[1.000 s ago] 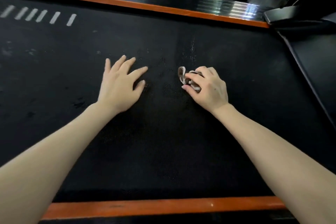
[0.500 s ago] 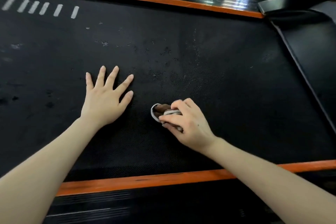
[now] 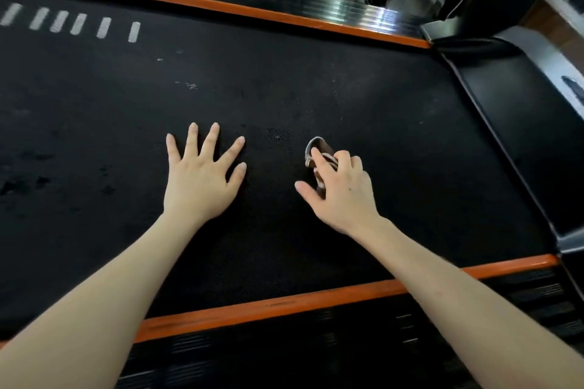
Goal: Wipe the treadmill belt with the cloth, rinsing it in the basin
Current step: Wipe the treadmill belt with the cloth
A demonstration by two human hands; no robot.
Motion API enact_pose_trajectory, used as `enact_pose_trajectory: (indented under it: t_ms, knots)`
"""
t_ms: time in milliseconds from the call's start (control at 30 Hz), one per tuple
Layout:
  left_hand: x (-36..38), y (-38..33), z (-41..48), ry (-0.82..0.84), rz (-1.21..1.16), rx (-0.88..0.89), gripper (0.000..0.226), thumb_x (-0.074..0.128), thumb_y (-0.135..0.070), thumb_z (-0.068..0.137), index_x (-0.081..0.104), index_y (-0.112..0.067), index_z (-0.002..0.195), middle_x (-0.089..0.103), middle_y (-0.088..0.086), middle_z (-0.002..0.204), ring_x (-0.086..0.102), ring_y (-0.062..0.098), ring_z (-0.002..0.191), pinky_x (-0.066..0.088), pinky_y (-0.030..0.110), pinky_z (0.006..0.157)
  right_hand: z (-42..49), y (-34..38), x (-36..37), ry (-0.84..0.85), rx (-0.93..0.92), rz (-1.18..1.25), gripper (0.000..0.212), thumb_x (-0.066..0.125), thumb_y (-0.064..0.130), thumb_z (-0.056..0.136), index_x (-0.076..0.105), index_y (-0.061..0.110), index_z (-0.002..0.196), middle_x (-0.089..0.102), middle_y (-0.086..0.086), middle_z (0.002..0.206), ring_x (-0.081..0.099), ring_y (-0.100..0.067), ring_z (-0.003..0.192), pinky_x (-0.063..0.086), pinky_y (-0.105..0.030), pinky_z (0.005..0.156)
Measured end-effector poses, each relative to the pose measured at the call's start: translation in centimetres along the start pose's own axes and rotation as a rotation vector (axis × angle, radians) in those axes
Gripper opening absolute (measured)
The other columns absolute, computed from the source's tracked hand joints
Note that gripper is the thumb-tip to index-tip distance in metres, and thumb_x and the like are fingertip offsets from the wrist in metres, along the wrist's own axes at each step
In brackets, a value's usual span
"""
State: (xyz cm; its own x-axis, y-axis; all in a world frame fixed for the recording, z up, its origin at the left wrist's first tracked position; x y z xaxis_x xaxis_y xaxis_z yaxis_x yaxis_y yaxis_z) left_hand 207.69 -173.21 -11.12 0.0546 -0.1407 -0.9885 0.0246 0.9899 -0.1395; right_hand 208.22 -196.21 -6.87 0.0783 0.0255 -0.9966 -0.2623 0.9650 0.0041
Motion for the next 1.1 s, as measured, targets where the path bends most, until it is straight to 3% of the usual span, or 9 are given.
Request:
enact_pose_trajectory:
  t_ms: [67,233,367,500,633,800,933,1000,1100]
  knots:
    - [0.0,0.0,-0.1,0.001,-0.007,0.0,0.056,0.009,-0.058,0.095,0.02,-0.041,0.147,0.013,0.007,0.158,0.002,0.035,0.145,-0.002,0.058,0.114,-0.5,-0.6,-2.0,-0.004,-0.099,0.001,0.086,0.023,0.072,0.077,0.034,0.02,0.144,0.045,-0.01,0.127,0.045,-0.027,0.108,0.045,-0.039,0.084]
    - [0.1,0.1,0.0,-0.008,0.0,-0.009,0.06,0.005,-0.06,0.092,0.023,-0.042,0.147,0.018,0.007,0.158,0.006,0.035,0.145,0.0,0.059,0.114,2.3,-3.5,-2.2,-0.009,-0.515,0.141,0.051,0.05,0.05,0.088,0.055,0.023,0.131,0.042,-0.011,0.144,0.036,-0.027,0.134,0.03,-0.048,0.11]
    - [0.1,0.1,0.1,-0.026,-0.003,-0.018,0.063,0.004,-0.061,0.089,0.024,-0.042,0.146,0.019,0.007,0.157,0.007,0.035,0.145,0.0,0.058,0.114,1.8,-2.9,0.9,-0.029,-0.391,0.296,0.043,0.056,0.045,0.085,0.066,0.019,0.117,0.058,-0.003,0.125,0.049,-0.022,0.12,0.045,-0.044,0.094]
    - [0.1,0.0,0.1,-0.024,-0.005,-0.021,0.063,0.006,-0.061,0.089,0.024,-0.042,0.146,0.02,0.007,0.157,0.008,0.034,0.145,0.001,0.057,0.115,-0.7,-3.2,0.6,-0.043,-0.23,0.269,0.071,0.05,0.061,0.078,0.049,0.018,0.134,0.048,-0.002,0.133,0.041,-0.022,0.123,0.038,-0.043,0.099]
    - [0.0,0.1,0.1,-0.03,-0.005,-0.027,0.063,0.006,-0.061,0.089,0.024,-0.042,0.146,0.019,0.006,0.157,0.007,0.033,0.145,0.0,0.056,0.115,-3.3,-5.5,0.2,0.137,-0.406,0.257,0.088,0.05,0.06,0.081,0.008,0.026,0.15,0.014,-0.009,0.156,0.012,-0.022,0.144,0.017,-0.039,0.114]
    - [0.0,0.1,0.1,-0.041,-0.007,-0.039,0.063,0.007,-0.063,0.088,0.025,-0.044,0.145,0.02,0.005,0.157,0.008,0.032,0.145,-0.001,0.054,0.116,-1.5,-6.2,1.3,-0.024,-0.59,0.164,0.067,0.049,0.051,0.088,0.026,0.024,0.144,0.037,-0.021,0.141,0.038,-0.032,0.128,0.036,-0.042,0.101]
    - [0.0,0.1,0.1,-0.047,-0.017,-0.047,0.064,0.007,-0.064,0.087,0.026,-0.044,0.145,0.02,0.003,0.157,0.007,0.03,0.145,-0.002,0.052,0.116,5.1,-5.8,1.4,-0.158,-0.272,0.118,0.054,0.043,0.055,0.089,0.042,0.034,0.138,0.051,-0.016,0.116,0.05,-0.034,0.098,0.048,-0.046,0.079]
    - [0.0,0.0,0.0,-0.041,-0.012,-0.053,0.064,0.006,-0.064,0.087,0.025,-0.045,0.145,0.019,0.002,0.157,0.007,0.029,0.146,-0.002,0.051,0.117,8.4,-5.5,1.5,-0.123,-0.035,0.061,0.054,0.039,0.06,0.089,0.042,0.04,0.138,0.047,-0.012,0.119,0.046,-0.032,0.103,0.043,-0.043,0.082]
    - [0.0,-0.1,0.1,-0.031,0.008,-0.064,0.065,0.005,-0.065,0.086,0.023,-0.046,0.145,0.018,0.001,0.158,0.006,0.028,0.146,-0.001,0.051,0.117,9.5,-2.9,2.4,-0.123,0.009,0.075,0.062,0.037,0.072,0.083,0.042,0.041,0.137,0.042,-0.007,0.131,0.039,-0.031,0.116,0.035,-0.047,0.091]
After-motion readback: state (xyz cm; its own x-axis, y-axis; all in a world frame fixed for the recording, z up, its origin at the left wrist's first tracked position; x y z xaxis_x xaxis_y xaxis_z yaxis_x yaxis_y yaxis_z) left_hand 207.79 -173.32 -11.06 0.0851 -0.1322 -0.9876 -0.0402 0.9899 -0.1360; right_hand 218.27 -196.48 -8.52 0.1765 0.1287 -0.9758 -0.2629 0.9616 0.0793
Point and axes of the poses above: each hand's wrist, its own z-axis towards the middle knuckle, its own x-axis out of the palm, y = z × x, the point moved 1 cm from there along z, towards the middle knuckle
